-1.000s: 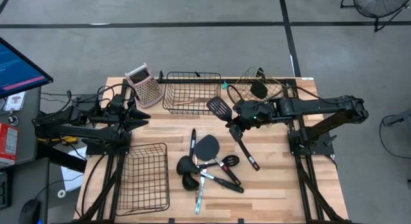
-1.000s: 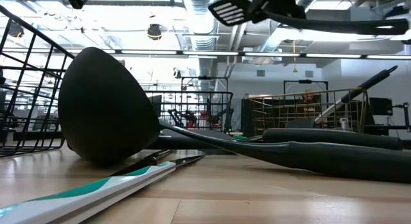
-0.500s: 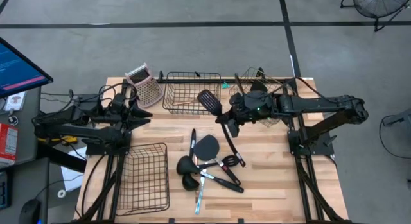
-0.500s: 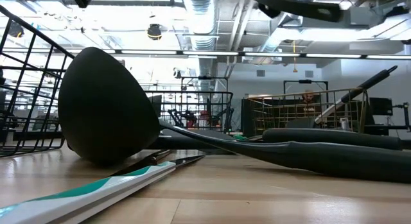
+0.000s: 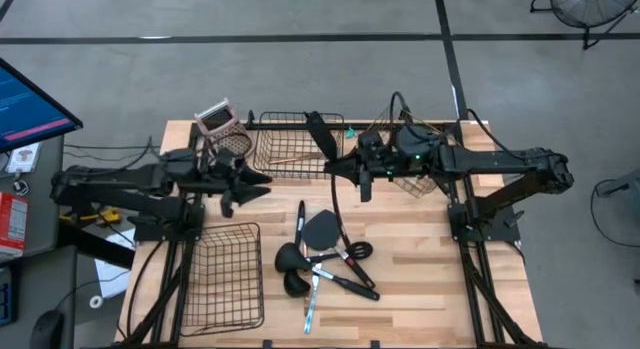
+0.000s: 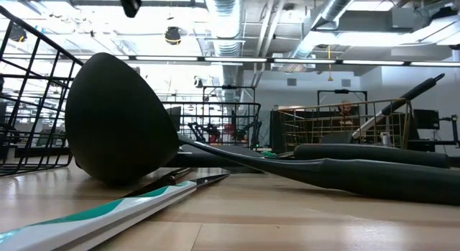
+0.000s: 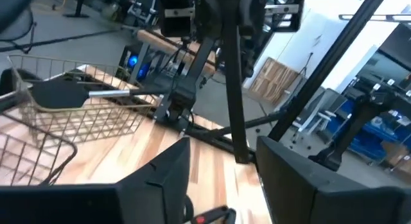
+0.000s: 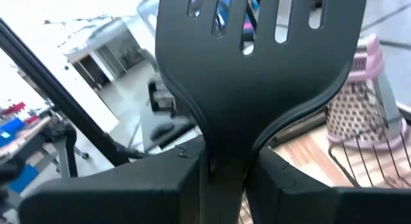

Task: Pick & Place Kitchen Items
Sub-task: Put the black spatula into the bottom black wire basket

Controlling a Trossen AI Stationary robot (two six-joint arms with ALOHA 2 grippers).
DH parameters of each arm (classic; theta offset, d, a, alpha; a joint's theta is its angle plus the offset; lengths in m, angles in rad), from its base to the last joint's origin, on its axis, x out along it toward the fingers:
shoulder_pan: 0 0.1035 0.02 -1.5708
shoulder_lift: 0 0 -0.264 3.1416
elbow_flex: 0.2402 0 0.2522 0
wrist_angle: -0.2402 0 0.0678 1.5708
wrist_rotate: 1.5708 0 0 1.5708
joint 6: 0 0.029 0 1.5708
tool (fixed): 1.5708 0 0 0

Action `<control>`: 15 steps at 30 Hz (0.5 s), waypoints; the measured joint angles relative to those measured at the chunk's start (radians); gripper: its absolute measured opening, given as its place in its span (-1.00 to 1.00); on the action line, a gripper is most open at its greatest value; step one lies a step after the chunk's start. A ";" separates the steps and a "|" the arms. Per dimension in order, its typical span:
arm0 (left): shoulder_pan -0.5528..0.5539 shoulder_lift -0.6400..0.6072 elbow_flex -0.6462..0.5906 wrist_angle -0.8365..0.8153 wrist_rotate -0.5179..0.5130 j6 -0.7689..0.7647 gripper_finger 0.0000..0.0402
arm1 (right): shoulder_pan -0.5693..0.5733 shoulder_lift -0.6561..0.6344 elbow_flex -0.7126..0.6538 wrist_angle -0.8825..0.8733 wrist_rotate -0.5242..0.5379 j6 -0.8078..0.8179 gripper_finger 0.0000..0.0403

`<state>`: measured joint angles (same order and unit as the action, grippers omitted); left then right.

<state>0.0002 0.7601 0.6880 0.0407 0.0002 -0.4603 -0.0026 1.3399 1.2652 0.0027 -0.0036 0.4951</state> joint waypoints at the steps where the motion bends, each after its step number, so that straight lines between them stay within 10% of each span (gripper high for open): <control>1: 0.000 0.020 0.000 0.030 0.000 0.000 -0.09 | 0.001 0.000 0.000 0.013 0.000 0.000 -0.68; 15: 0.000 0.242 0.000 0.403 0.082 -0.020 0.25 | 0.009 0.001 0.000 0.141 -0.018 0.000 -0.68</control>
<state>0.0006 1.0023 0.6880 0.4436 0.0820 -0.4805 0.0063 1.3407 1.2648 0.1438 -0.0214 0.4955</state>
